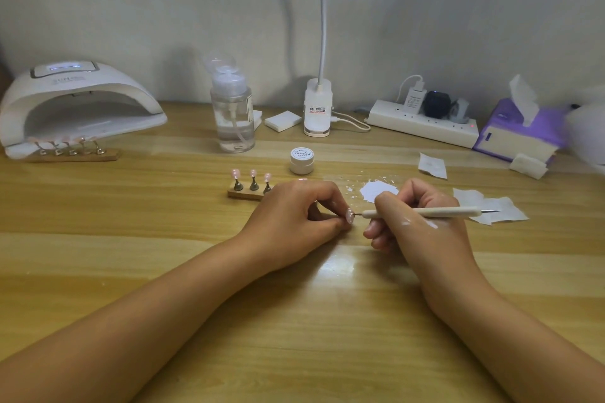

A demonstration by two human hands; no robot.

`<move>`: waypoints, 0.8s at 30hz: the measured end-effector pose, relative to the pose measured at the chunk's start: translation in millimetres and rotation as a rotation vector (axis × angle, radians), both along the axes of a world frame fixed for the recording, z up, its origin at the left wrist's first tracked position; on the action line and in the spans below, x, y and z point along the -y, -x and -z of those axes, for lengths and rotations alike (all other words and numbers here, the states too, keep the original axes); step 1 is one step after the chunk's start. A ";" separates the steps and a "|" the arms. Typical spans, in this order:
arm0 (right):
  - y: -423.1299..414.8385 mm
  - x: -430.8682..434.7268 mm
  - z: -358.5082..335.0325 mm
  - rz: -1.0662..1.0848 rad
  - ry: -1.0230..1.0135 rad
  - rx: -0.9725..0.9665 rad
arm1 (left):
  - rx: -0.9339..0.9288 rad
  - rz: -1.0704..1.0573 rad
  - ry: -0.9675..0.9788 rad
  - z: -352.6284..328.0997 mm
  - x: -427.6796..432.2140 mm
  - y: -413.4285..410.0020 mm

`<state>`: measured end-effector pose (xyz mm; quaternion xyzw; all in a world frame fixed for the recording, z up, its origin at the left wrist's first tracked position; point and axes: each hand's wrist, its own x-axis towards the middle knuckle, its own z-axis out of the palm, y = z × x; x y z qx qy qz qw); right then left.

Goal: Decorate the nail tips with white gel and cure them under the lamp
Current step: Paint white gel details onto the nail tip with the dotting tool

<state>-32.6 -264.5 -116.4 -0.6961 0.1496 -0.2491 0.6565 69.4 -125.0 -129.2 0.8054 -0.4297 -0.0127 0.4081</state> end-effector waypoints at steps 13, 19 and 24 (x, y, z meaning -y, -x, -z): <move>1.6 0.3 -1.2 0.021 -0.027 -0.004 | -0.020 -0.001 0.010 0.6 0.3 0.2; 1.5 -1.7 -2.2 0.027 0.015 -0.049 | -0.028 0.008 0.011 -0.1 0.0 0.3; 0.4 -1.6 -1.0 0.025 0.030 -0.052 | -0.031 0.005 0.012 0.1 -0.1 0.7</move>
